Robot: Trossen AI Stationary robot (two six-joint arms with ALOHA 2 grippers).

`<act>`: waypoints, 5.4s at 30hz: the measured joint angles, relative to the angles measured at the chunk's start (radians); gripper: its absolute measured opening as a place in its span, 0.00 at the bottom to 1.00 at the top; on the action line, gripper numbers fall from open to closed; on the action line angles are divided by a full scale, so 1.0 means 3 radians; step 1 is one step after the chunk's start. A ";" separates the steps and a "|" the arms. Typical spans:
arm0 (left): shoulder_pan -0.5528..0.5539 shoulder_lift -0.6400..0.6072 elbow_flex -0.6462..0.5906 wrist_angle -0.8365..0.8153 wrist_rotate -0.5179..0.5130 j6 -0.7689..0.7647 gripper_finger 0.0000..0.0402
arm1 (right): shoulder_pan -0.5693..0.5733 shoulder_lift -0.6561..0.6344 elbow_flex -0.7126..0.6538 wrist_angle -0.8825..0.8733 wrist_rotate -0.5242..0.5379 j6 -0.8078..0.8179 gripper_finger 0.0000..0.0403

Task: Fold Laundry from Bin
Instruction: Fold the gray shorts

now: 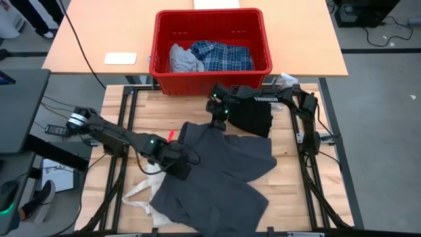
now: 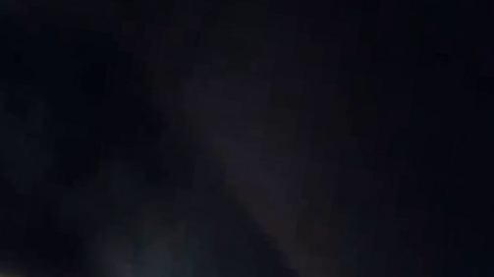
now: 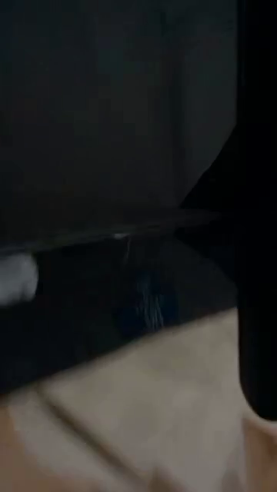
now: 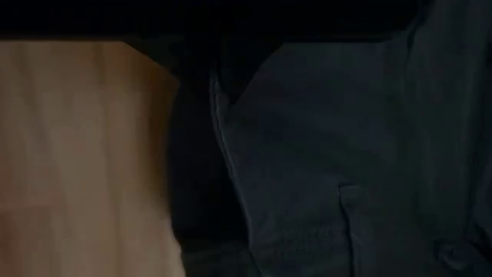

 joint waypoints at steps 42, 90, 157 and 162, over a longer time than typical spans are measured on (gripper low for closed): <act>0.1824 0.0361 -0.0442 0.1319 0.0034 0.3360 0.30 | 0.0993 -0.2333 -0.3090 0.0400 0.2109 0.3526 0.02; 0.1641 -0.0934 -0.0411 0.0321 -0.0184 0.3739 0.30 | 0.3382 -0.3427 -0.3476 -0.0829 0.3453 0.4051 0.54; 0.0883 -0.0934 -0.0411 0.0656 -0.0564 0.2457 0.30 | 0.1924 -0.3737 -0.3331 -0.0492 0.1798 0.2806 0.57; 0.0833 -0.0934 -0.0410 0.0657 -0.0668 0.2381 0.30 | 0.1975 -0.3737 -0.3740 0.0267 0.2138 0.2872 0.53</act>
